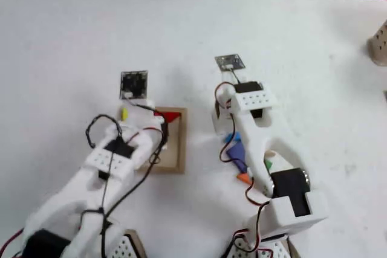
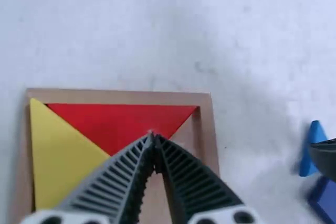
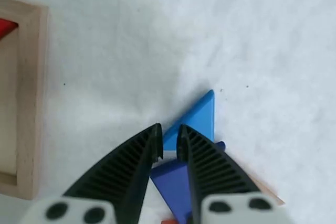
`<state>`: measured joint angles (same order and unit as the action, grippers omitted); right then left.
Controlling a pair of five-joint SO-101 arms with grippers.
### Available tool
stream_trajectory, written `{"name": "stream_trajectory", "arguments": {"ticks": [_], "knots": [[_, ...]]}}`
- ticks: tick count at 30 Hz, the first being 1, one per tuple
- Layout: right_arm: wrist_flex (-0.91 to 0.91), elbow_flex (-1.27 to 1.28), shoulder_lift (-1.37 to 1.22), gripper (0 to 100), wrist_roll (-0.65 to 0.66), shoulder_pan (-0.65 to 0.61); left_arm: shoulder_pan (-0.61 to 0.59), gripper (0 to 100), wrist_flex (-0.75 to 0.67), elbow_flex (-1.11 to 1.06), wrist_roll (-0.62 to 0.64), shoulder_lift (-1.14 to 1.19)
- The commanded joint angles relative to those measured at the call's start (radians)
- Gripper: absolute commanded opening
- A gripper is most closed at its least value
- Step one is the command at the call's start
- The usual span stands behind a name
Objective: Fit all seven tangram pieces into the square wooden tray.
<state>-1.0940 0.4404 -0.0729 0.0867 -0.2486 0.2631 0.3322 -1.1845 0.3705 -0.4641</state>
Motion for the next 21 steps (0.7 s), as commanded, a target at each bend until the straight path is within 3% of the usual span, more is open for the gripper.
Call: {"name": "stream_trajectory", "arguments": {"ticks": [1, 10, 21], "knots": [[0.016, -0.006, 0.041, 5.3, 0.0, 0.01, -0.025, 2, -0.023, 0.074, 0.006, 0.085], [0.016, -0.008, 0.042, 5.3, 0.0, 0.01, -0.038, 2, 0.183, 0.048, -0.048, 0.035], [0.016, -0.008, 0.042, 5.3, 0.0, 0.01, -0.107, 2, 0.193, -0.095, -0.068, -0.282]]}}
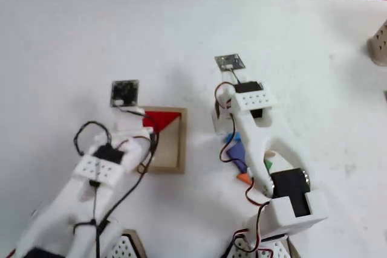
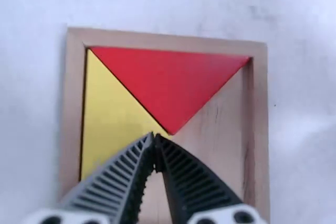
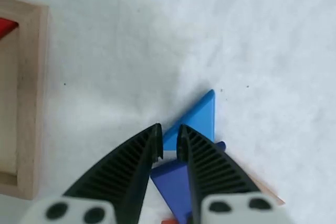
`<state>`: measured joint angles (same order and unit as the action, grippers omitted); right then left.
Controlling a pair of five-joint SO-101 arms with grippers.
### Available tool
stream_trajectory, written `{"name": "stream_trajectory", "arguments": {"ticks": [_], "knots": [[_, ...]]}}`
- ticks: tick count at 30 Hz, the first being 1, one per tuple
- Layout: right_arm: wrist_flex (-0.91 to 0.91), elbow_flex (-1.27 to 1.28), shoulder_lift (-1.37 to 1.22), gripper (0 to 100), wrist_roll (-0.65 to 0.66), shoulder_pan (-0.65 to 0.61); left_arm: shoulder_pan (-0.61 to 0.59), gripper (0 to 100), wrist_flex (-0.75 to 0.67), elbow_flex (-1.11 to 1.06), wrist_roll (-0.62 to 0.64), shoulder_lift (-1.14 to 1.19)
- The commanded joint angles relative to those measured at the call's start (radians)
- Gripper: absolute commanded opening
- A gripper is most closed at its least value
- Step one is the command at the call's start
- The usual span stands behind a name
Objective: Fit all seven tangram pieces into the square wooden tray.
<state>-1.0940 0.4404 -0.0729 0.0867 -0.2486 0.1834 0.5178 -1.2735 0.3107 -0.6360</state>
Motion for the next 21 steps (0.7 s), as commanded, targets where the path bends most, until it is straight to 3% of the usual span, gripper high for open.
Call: {"name": "stream_trajectory", "arguments": {"ticks": [1, 7, 13, 21], "knots": [[0.016, -0.008, 0.042, 5.3, 0.0, 0.01, -0.035, 2, 0.02, -0.018, -0.011, -0.15], [0.016, -0.008, 0.042, 5.3, 0.0, 0.01, 0.047, 2, 0.199, -0.046, -0.121, -0.255], [0.016, -0.006, 0.041, 5.3, 0.0, 0.01, 0.108, 2, 0.176, -0.032, -0.121, -0.101], [0.018, -0.006, 0.041, 5.3, 0.0, 0.01, 0.031, 2, 0.175, 0.109, -0.117, 0.168]]}}
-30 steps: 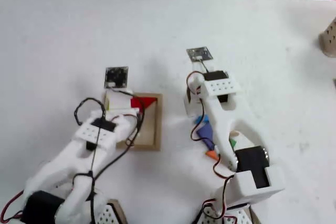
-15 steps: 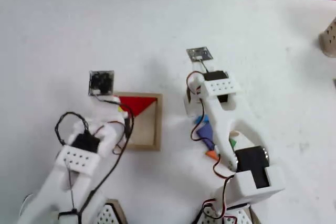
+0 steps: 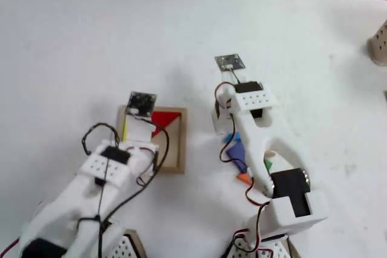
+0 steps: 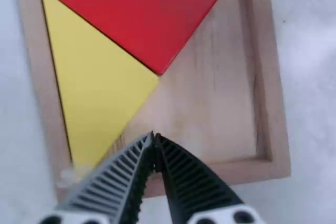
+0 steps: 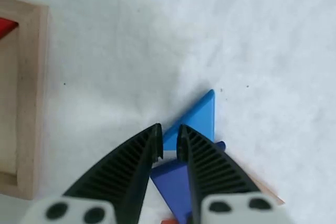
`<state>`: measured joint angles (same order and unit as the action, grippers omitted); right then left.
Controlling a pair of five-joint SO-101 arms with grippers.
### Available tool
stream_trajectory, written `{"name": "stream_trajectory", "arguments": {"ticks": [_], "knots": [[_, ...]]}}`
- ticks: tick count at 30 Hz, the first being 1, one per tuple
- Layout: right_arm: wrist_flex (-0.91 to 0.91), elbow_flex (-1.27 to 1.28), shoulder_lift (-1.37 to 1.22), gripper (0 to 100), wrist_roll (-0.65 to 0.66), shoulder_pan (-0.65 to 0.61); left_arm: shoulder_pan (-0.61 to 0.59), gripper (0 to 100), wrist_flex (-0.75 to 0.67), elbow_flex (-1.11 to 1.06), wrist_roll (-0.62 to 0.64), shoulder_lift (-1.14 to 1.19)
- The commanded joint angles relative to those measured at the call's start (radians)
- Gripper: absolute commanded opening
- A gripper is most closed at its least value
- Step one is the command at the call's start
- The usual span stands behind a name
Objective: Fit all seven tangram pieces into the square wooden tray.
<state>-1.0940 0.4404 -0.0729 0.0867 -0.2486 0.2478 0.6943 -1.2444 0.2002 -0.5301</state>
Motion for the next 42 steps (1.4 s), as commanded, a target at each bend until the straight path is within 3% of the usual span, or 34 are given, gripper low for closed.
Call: {"name": "stream_trajectory", "arguments": {"ticks": [1, 7, 15, 20, 26, 31, 33, 38, 42], "knots": [[0.018, -0.006, 0.041, 5.3, 0.0, 0.01, -0.048, 2, -0.002, 0.097, -0.005, 0.087], [0.036, -0.002, 0.041, 5.3, 0.0, 0.01, -0.143, 2, -0.044, 0.144, -0.002, 0.157], [0.022, -0.002, 0.045, 5.3, 0.0, 0.01, -0.15, 2, -0.051, 0.135, -0.011, 0.054], [-0.174, -0.048, 0.105, 5.3, 0.129, 0.008, -0.147, 2, -0.052, 0.069, -0.012, -0.122], [-0.294, -0.063, 0.251, 6.6, 0.144, 0.151, -0.156, 2, -0.051, -0.032, -0.201, -0.344], [-0.331, -0.008, 0.232, 18.2, 0.164, 0.223, -0.255, 3, -0.055, -0.04, -0.215, -0.39], [-0.335, 0.037, 0.222, 20.6, 0.27, 0.225, -0.275, 6, -0.046, -0.026, -0.215, -0.39], [-0.446, 0.101, 0.245, 19.1, 0.718, 0.225, -0.283, 18, 0.003, -0.015, -0.166, -0.39], [-0.565, 0.112, 0.268, 19.3, 0.945, 0.228, -0.283, 20, 0.0, -0.015, -0.164, -0.39]]}}
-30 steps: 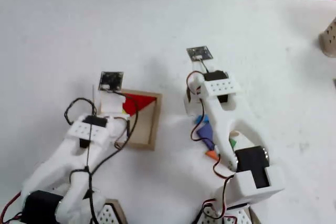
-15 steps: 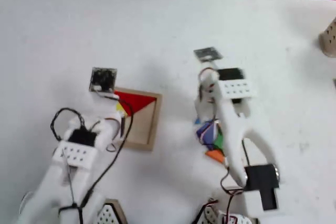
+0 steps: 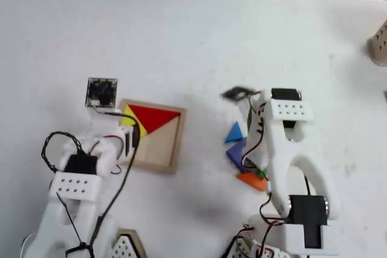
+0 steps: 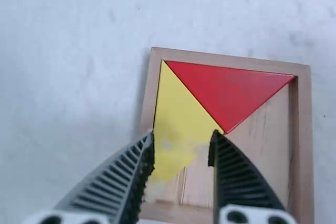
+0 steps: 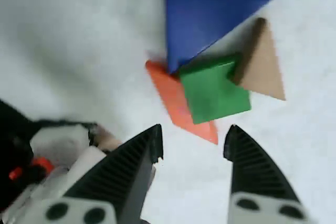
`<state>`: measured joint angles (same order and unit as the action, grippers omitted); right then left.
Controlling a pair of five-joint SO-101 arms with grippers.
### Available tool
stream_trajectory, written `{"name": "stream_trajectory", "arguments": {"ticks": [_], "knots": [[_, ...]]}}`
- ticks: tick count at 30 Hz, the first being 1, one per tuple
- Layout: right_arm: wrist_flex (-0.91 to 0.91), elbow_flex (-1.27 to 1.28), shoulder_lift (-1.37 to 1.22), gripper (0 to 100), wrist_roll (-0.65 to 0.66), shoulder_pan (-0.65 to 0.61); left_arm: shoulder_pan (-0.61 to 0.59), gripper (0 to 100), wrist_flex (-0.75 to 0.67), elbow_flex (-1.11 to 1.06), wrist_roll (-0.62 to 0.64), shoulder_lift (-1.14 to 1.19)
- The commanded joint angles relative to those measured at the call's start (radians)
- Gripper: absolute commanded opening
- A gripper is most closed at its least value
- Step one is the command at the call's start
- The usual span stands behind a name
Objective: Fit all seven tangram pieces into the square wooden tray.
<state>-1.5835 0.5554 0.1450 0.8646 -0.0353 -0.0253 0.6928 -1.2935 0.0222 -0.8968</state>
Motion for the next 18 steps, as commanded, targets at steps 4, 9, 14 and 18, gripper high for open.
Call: {"name": "stream_trajectory", "arguments": {"ticks": [4, 9, 14, 18], "knots": [[-0.131, 0.008, 0.068, 19.0, 0.264, 0.018, -0.01, 20, 0.002, 0.034, 0.012, -0.024], [-0.128, 0.097, 0.064, 11.0, 0.273, -0.035, -0.01, 20, 0.0, 0.032, 0.012, -0.024], [-0.082, 0.204, 0.064, 1.8, 0.272, -0.119, -0.01, 20, 0.0, 0.032, 0.011, -0.024], [0.033, 0.265, 0.064, 2.0, 0.265, -0.119, -0.01, 20, 0.0, 0.031, 0.011, -0.024]]}}
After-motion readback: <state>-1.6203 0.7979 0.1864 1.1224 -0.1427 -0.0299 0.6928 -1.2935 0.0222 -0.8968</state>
